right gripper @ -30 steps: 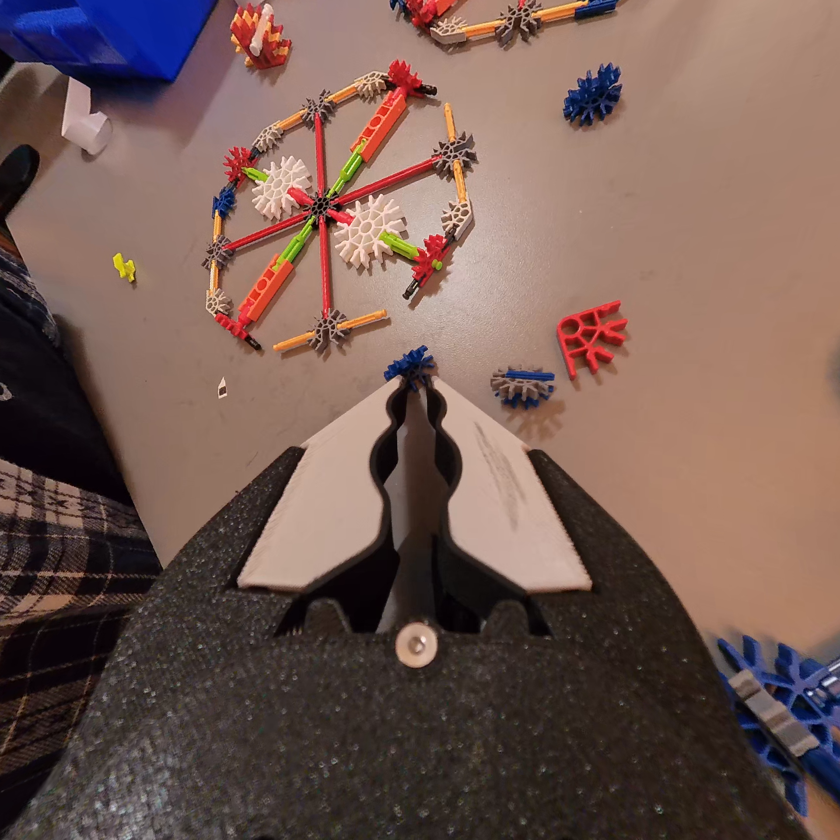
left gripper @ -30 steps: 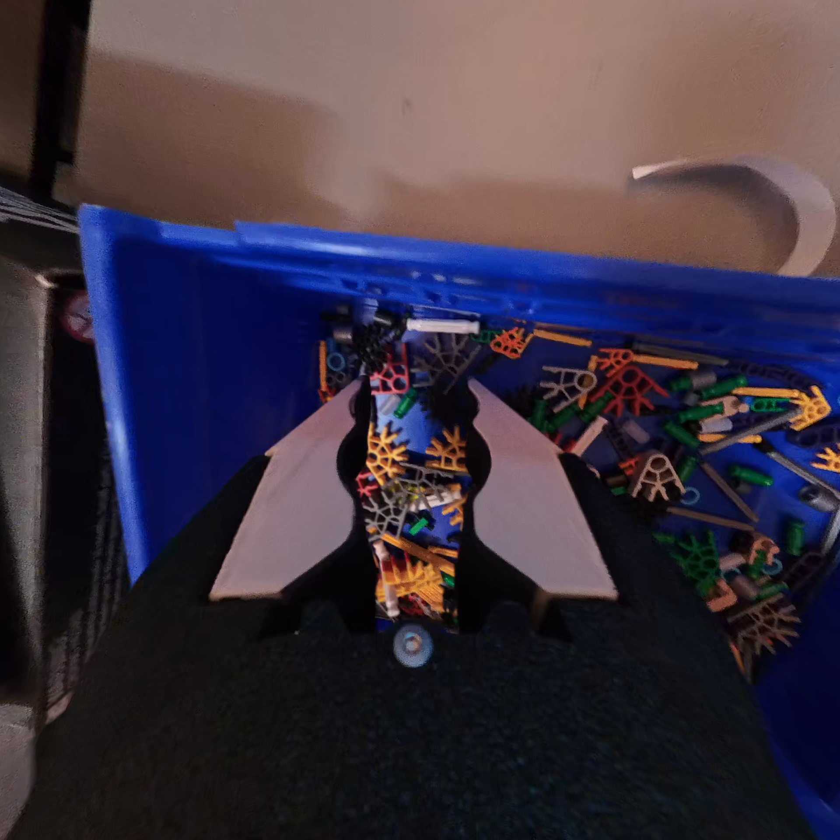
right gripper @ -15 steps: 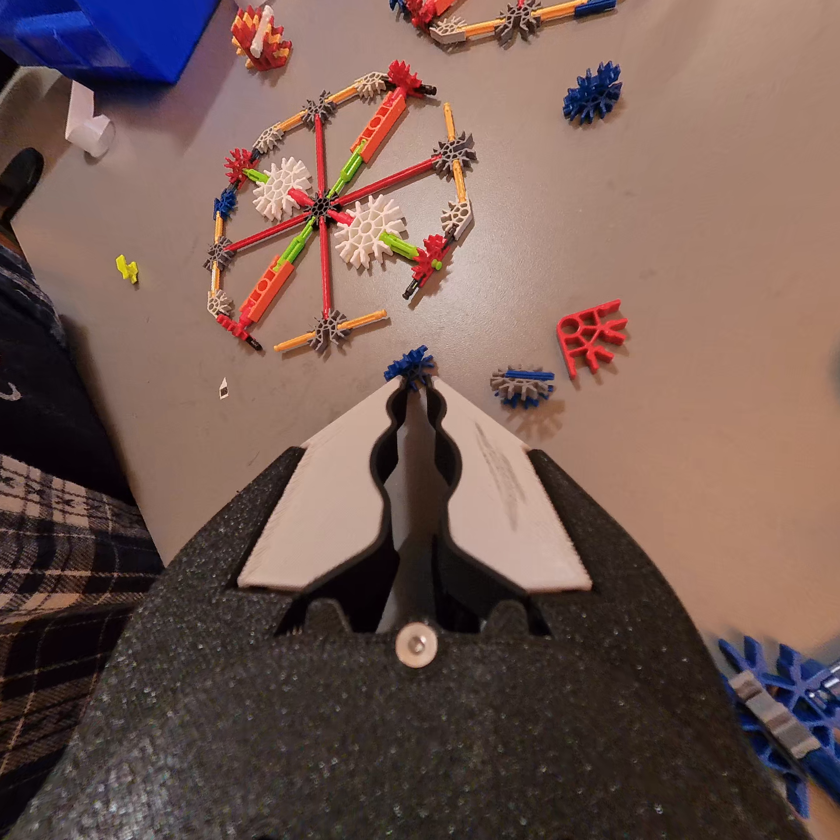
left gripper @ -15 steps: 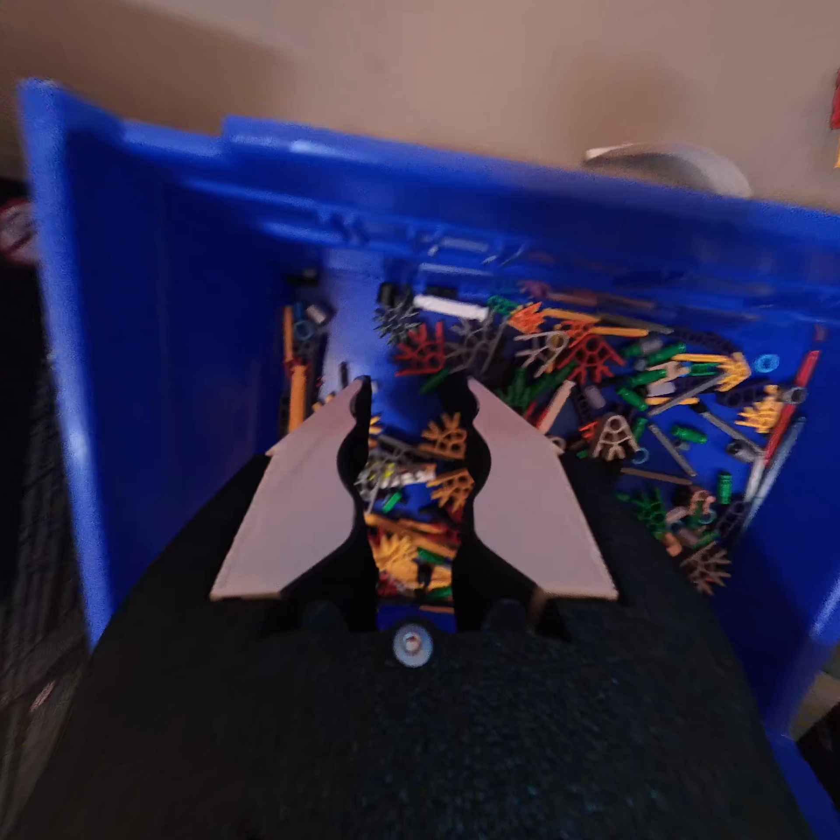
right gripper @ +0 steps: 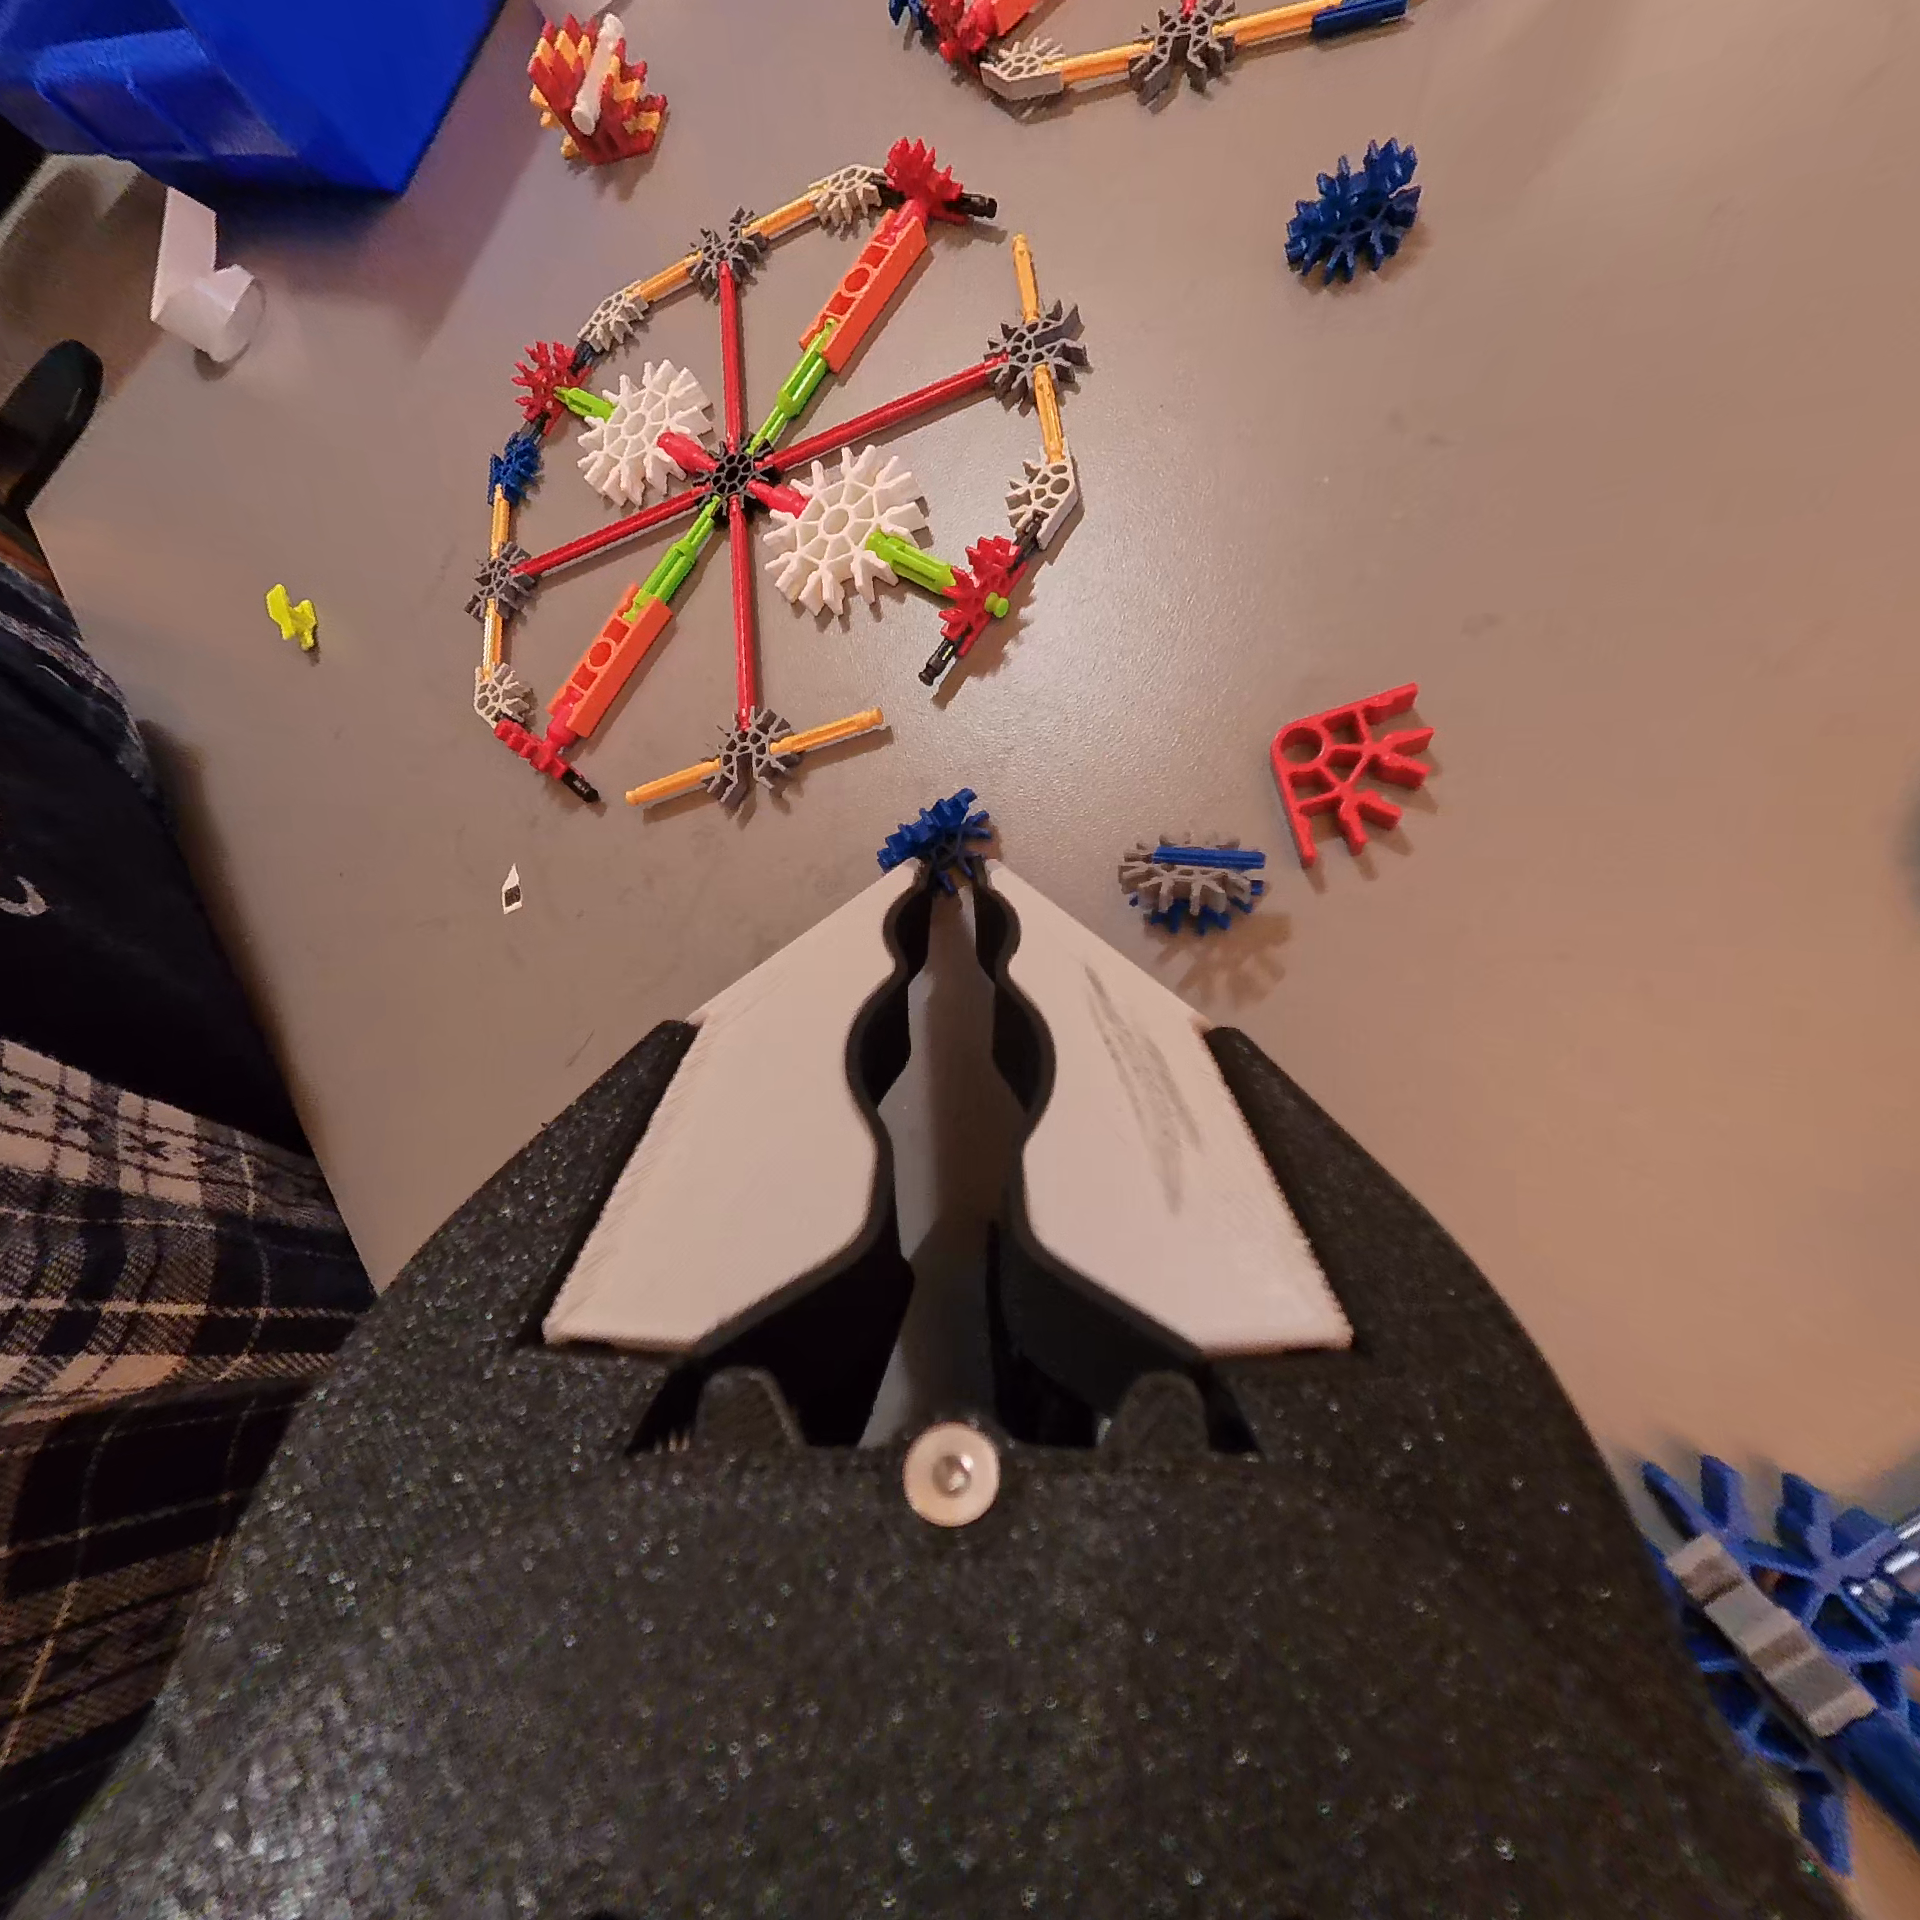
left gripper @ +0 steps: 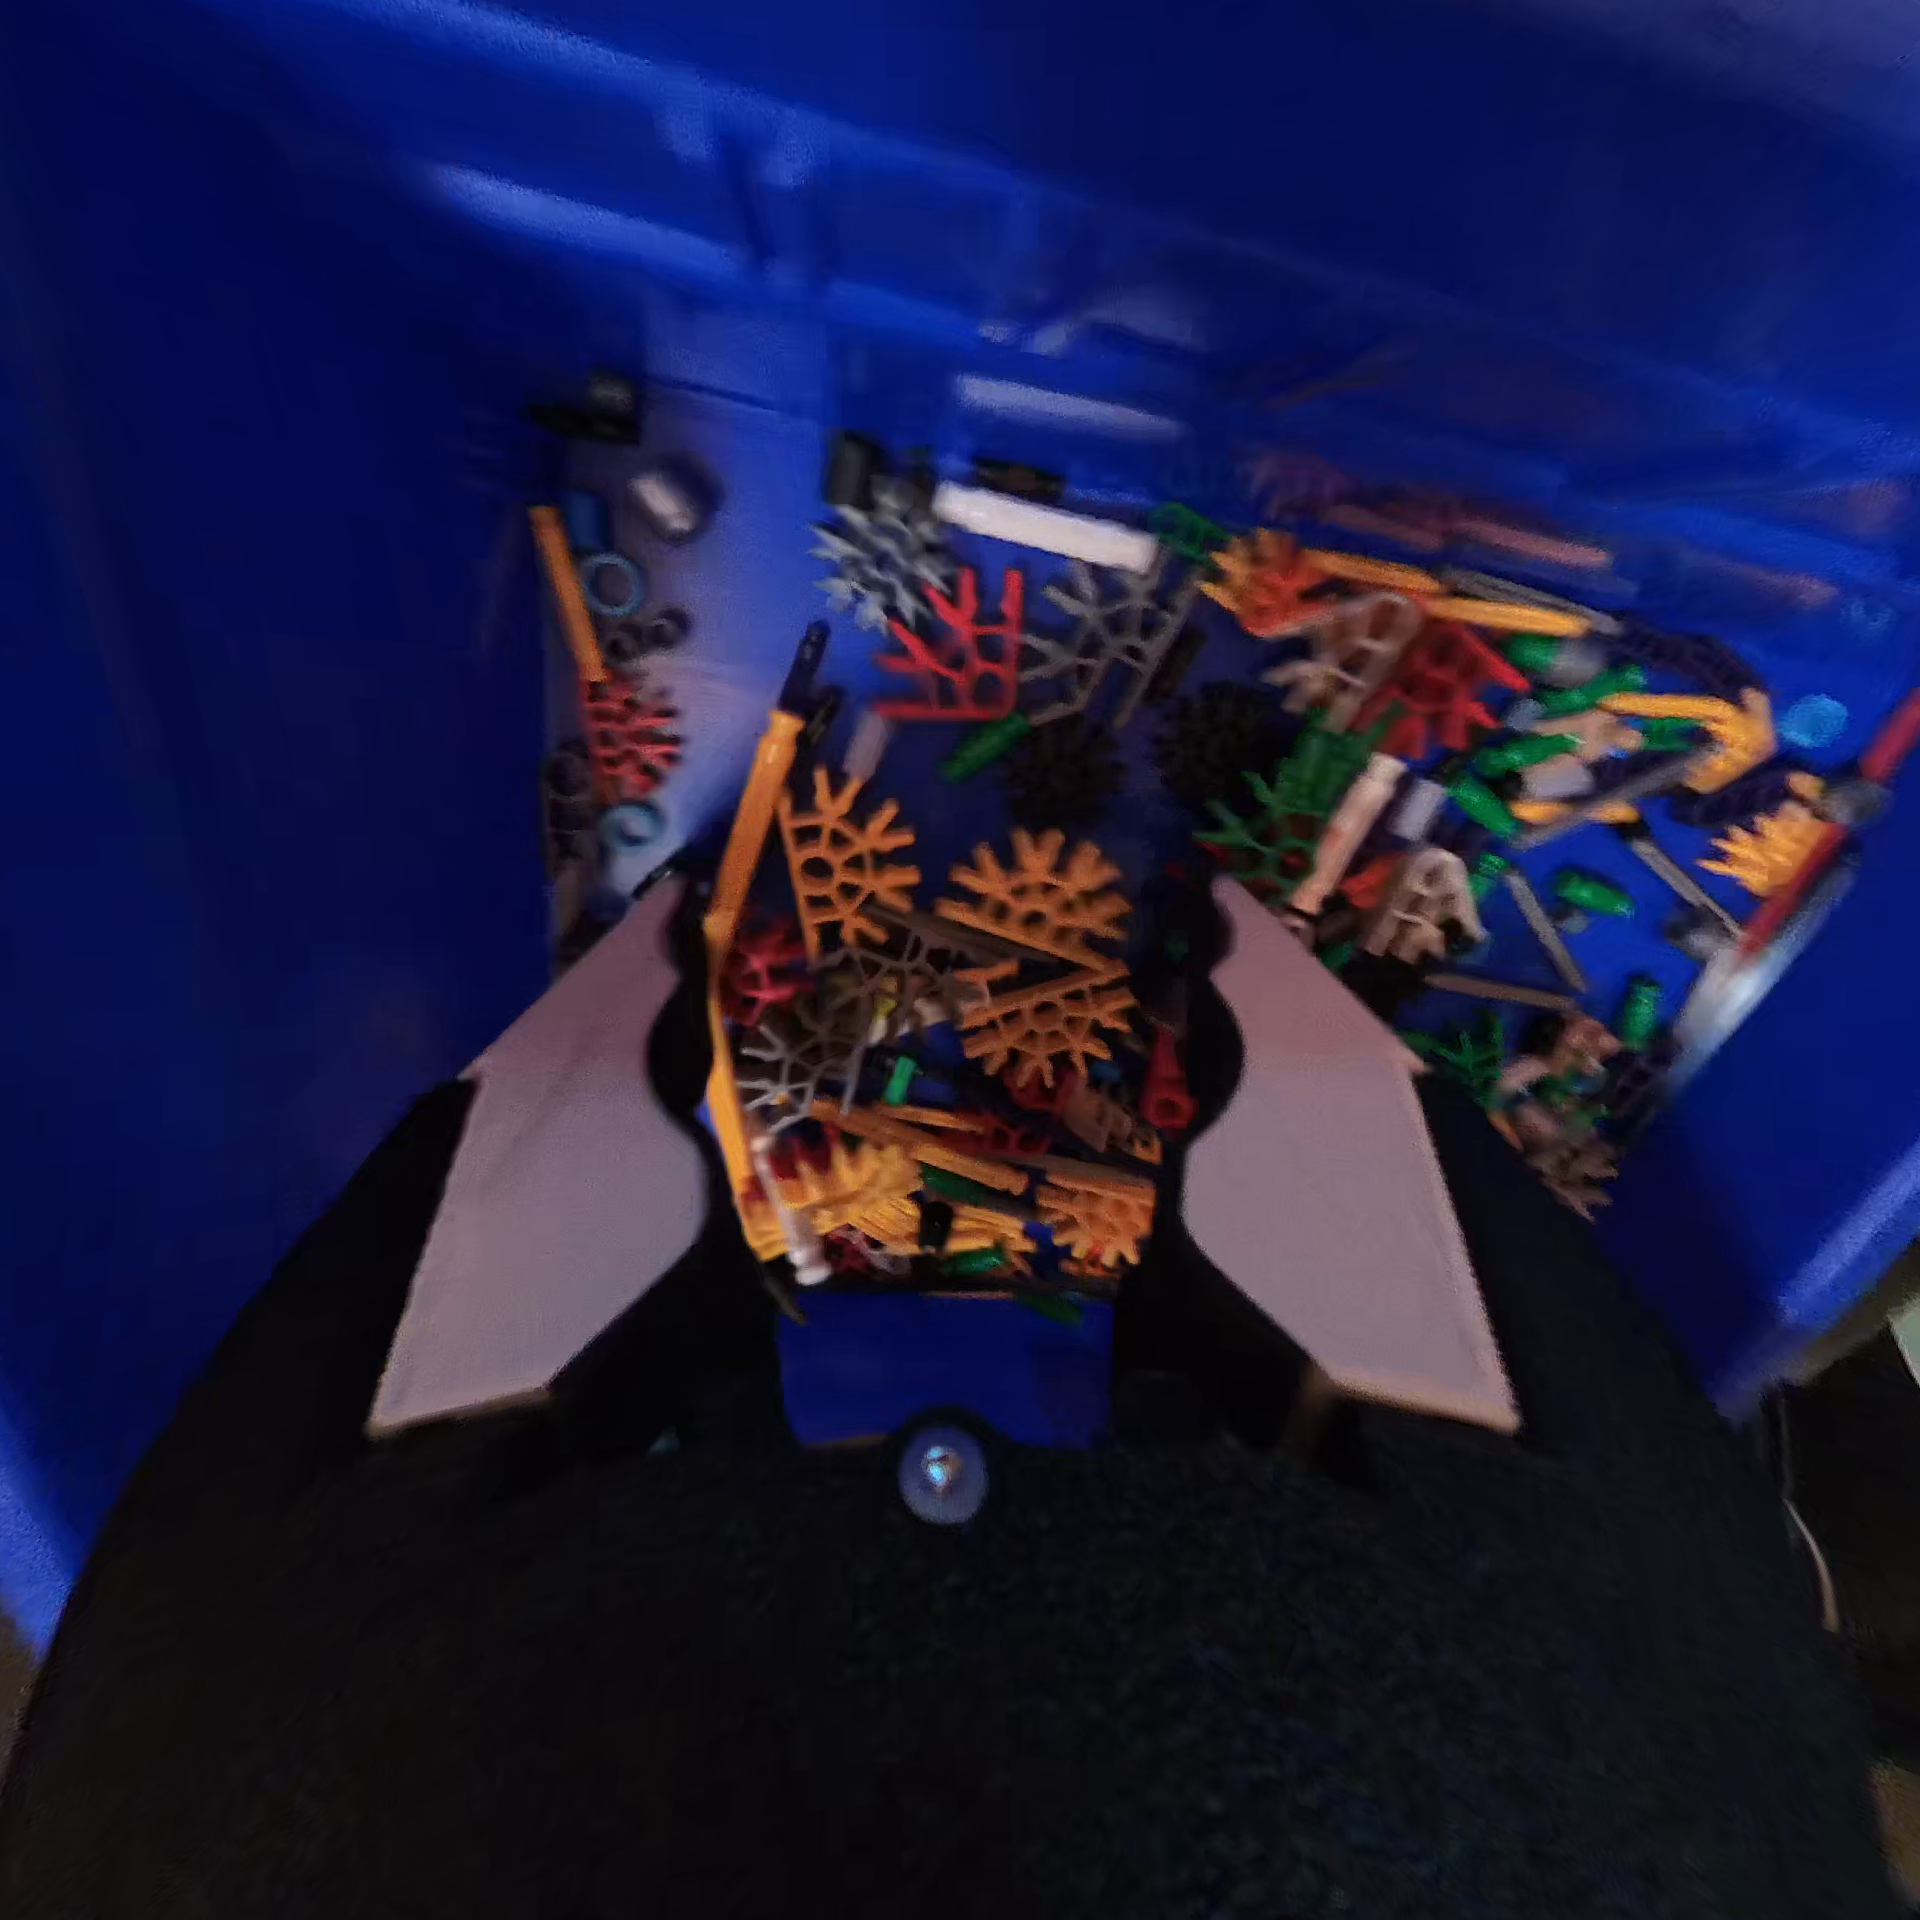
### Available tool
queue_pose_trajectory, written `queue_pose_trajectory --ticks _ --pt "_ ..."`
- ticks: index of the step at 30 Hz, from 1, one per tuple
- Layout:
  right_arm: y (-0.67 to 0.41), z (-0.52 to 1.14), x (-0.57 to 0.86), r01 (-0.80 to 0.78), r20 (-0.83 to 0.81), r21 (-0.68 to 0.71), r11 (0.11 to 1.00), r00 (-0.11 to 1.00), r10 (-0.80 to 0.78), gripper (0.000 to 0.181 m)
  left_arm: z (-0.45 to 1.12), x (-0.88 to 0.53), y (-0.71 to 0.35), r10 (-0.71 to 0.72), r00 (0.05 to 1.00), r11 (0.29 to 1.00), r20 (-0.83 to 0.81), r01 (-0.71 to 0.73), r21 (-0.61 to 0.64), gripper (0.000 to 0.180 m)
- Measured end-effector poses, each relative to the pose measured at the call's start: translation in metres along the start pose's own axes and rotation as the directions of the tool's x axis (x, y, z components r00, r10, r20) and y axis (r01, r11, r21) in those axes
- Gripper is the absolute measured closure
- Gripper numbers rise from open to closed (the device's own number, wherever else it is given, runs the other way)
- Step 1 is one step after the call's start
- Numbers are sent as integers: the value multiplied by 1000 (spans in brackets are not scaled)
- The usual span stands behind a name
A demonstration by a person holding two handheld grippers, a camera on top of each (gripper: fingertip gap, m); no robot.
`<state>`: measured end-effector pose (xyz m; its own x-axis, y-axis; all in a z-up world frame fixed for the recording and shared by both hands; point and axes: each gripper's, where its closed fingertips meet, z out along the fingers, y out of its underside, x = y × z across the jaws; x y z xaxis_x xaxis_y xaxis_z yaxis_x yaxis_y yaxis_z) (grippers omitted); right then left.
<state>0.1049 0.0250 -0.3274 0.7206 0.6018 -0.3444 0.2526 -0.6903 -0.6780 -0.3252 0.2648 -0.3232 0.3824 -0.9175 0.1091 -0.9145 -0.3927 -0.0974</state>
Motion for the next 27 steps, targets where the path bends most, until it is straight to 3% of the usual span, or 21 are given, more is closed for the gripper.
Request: queue_pose_trajectory --ticks 3,14,23,27 --pt "0 0 0 3 -3 0 1000 1000 -3 174 -5 20 -1 42 997 999 -70 -42 9 109" --pt "0 0 0 -2 3 0 1000 1000 2 174 -48 -32 37 -35 981 999 190 40 -26 122" --pt "0 0 0 -4 5 0 1000 1000 4 174 -20 -26 58 -10 989 982 148 38 -186 125" --pt "0 0 0 0 1 0 1000 1000 0 174 -5 -16 60 16 996 972 86 4 -236 147"
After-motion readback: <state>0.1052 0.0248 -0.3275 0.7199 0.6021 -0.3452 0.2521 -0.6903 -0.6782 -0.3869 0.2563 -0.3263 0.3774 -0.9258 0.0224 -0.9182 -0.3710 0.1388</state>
